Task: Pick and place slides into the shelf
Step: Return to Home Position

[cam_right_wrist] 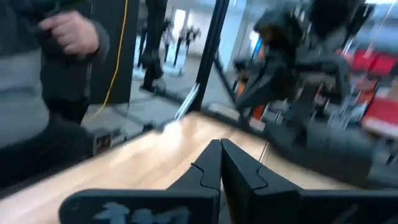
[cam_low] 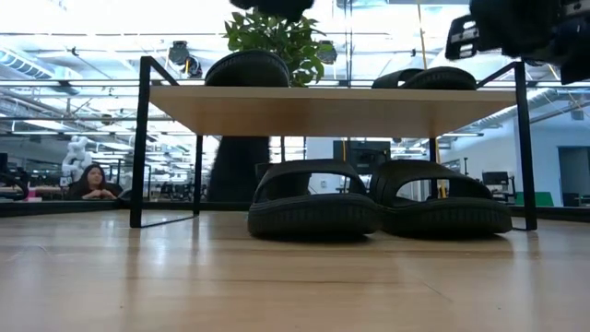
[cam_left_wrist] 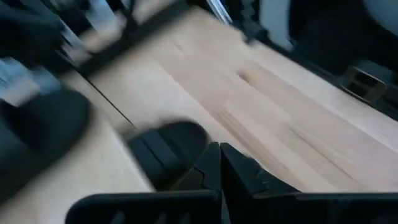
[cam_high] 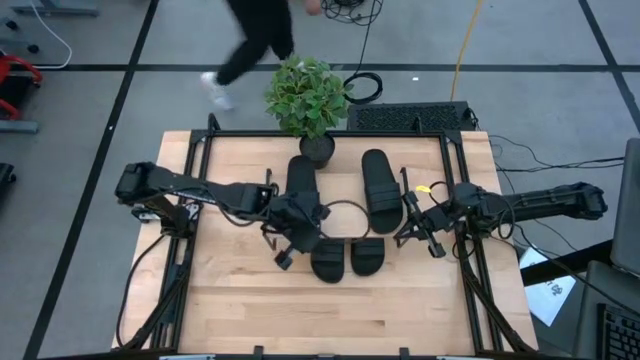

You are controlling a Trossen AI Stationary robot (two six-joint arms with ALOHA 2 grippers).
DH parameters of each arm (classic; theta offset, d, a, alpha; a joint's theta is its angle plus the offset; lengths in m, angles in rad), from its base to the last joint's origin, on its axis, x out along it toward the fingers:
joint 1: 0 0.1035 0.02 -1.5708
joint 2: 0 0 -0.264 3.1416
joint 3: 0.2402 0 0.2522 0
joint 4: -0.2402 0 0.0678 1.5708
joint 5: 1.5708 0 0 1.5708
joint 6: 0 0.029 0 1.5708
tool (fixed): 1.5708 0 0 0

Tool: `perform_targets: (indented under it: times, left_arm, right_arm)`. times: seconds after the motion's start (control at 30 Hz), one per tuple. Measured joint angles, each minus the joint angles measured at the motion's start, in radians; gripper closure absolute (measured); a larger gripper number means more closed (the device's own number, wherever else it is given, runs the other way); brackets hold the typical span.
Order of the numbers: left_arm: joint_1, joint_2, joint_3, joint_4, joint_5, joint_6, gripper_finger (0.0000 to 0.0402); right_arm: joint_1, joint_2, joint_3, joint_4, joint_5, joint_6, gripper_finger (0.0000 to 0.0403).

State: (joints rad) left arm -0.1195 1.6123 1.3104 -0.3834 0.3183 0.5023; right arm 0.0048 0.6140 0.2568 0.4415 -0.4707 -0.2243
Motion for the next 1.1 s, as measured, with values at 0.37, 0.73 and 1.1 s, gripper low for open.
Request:
perform_targets:
  times: [0.37, 0.73, 1.1]
  left_arm:
    - [0.038, -0.253, -0.012, 0.041, -0.128, 0.203, 0.0401]
    - [-0.004, -0.765, -0.619, 0.492, -0.182, -0.01, 0.0402]
    - [-0.317, -0.918, -0.923, 0.6, -0.717, -0.084, 0.0402]
  right_arm:
    - [-0.004, 0.027, -0.012, 0.152, 0.105, 0.076, 0.0403]
    - [-0.064, -0.048, -0.013, 0.084, 0.044, 0.104, 0.0403]
    - [-0.071, -0.315, -0.012, -0.111, 0.004, 0.274, 0.0403]
